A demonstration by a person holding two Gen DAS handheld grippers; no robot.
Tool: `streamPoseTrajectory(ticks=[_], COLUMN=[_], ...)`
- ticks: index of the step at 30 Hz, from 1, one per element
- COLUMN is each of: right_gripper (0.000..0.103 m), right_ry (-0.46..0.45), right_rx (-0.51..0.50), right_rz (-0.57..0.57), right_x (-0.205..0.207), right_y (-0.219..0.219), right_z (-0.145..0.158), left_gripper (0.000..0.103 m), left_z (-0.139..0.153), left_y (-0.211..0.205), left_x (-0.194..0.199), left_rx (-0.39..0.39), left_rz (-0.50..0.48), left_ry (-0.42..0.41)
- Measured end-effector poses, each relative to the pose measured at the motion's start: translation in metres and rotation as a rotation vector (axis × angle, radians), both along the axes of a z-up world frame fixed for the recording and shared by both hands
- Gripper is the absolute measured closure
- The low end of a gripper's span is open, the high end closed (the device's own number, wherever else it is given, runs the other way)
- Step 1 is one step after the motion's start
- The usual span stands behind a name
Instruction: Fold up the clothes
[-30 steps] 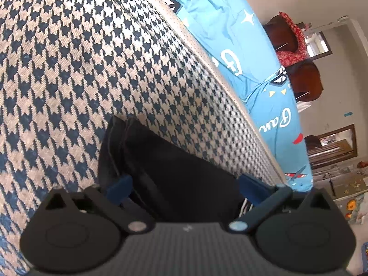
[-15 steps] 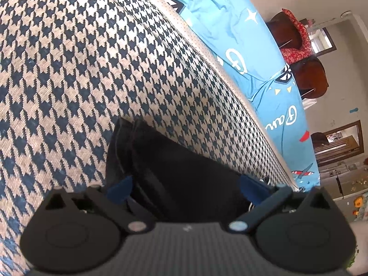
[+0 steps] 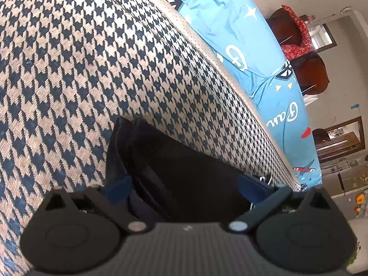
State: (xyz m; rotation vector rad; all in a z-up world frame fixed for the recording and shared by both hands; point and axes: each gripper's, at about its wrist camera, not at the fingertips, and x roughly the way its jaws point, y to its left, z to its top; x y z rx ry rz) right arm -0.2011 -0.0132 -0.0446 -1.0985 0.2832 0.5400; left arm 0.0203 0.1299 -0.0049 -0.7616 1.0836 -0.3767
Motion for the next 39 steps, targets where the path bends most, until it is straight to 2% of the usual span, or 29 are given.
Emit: streamPoseTrajectory(ticks=[12,17,18,22,25,30,32,35,39], right_gripper=[0.088,0.089,0.092,0.097,0.097,0.097,0.097,0.097,0.097], right_ry=[-0.057,-0.027,-0.016,0.076,0.271,0.631,0.738,0.852,0.912], right_rx=[-0.036,-0.025,-0.018,0.045,0.246,0.733,0.9,1.12,1.208], right_rz=[0.009,-0.008,-0.015,-0.073,-0.171,-0.371,-0.439,-0.546,-0.699], right_x=[0.009,0.015,0.016,0.028,0.048,0.096,0.11,0.124,0.132], right_y=[-0.001,-0.003,-0.003,-0.006,-0.017,-0.063,-0.084,-0.115,-0.137], right_z=[-0.003,-0.002,-0.001,0.004,0.026,0.056,0.058,0.055,0.045], left_gripper=[0.0,0.0,0.0,0.0,0.0,0.0,0.0,0.0,0.0], left_z=[-0.002,-0.002,-0.002,0.0,0.001,0.004,0.004,0.004,0.004], left_y=[0.009,0.014,0.014,0.016,0.017,0.019,0.02,0.021,0.018], left_x=[-0.003,-0.003,-0.004,-0.005,-0.005,-0.007,-0.007,-0.007,-0.007], left_rx=[-0.005,-0.007,-0.008,-0.007,-0.003,0.014,0.008,0.009,0.012], left_rz=[0.016,0.024,0.026,0.03,0.037,0.045,0.049,0.054,0.044], left_ry=[0.005,0.005,0.005,-0.002,-0.006,-0.017,-0.017,-0.016,-0.014])
